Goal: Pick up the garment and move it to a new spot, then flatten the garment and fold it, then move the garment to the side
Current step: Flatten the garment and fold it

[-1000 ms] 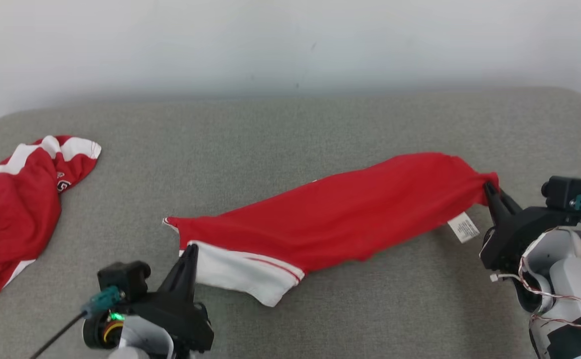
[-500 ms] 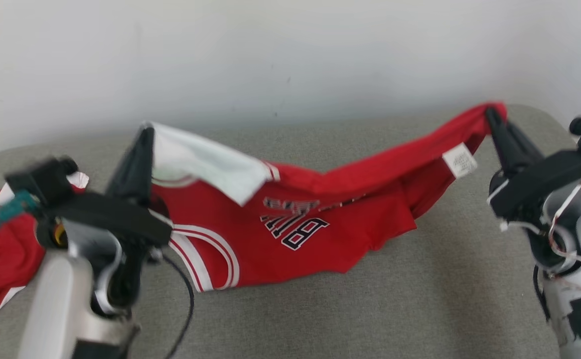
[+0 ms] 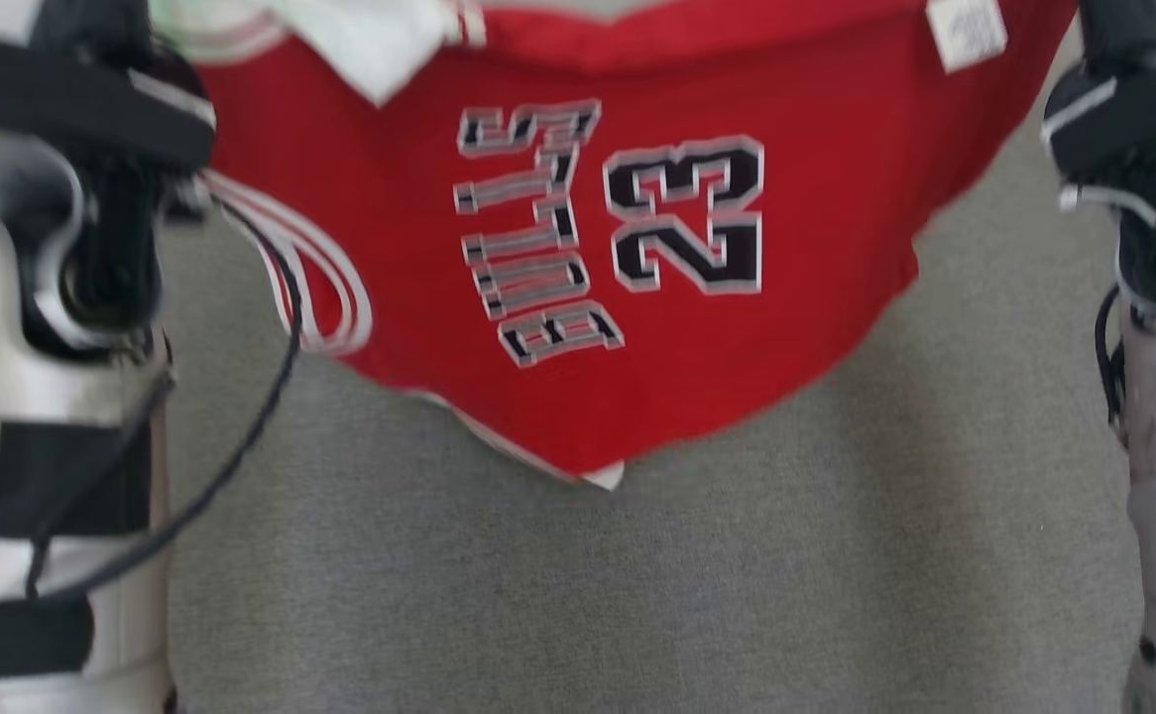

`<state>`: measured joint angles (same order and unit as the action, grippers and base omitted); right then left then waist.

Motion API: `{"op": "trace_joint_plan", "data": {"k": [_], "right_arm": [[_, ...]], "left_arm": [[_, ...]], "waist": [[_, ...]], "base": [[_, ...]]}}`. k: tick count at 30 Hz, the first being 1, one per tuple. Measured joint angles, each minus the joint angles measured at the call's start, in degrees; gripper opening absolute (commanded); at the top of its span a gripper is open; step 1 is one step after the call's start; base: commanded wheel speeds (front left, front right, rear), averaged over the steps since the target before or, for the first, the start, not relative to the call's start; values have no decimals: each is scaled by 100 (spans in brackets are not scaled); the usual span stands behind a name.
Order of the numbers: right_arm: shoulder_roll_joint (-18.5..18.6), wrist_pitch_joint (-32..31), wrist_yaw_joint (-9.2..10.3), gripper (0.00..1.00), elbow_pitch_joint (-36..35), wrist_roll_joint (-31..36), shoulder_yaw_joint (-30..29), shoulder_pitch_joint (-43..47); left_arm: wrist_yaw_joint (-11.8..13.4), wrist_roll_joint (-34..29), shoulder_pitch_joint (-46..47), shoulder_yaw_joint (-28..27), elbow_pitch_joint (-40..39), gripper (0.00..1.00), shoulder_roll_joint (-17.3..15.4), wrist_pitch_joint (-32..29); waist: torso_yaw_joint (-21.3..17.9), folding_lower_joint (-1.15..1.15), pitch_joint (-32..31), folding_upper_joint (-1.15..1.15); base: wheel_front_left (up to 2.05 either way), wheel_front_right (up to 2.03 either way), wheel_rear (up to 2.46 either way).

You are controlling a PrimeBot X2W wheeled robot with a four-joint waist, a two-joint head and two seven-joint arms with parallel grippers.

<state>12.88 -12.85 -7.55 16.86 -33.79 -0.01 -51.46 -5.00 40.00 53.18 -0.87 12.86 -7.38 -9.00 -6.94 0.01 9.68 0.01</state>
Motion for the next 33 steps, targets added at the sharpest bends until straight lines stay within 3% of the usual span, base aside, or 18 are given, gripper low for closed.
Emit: {"op": "trace_joint_plan", "data": {"k": [8,15,21,25,33], "right_arm": [[-508,984,0,0,787,491,-345,-1362],[-806,2532,0,0,1569,1076,-733,-2362],[-903,2776,0,0,1344,1608,-1118,-2683],[-917,2798,0,0,827,1950,-1215,-2494],[-931,2797,0,0,756,2145,-837,-1747]], "left_arm": [[56,-436,1413,9,558,0,-318,424],[-64,-833,2671,24,831,0,-533,1659],[-213,-835,3428,301,656,0,-608,2280],[-241,-643,3351,511,517,0,-614,2364],[-242,11,1965,1165,147,0,-945,2399]], "waist": [[-185,1,809,1],[-472,1,1453,1],[-668,0,1857,0],[-700,-1,2184,-1],[-591,0,2688,0]], "base": [[0,0,0],[0,0,0],[0,0,0],[0,0,0],[0,0,0]]}}
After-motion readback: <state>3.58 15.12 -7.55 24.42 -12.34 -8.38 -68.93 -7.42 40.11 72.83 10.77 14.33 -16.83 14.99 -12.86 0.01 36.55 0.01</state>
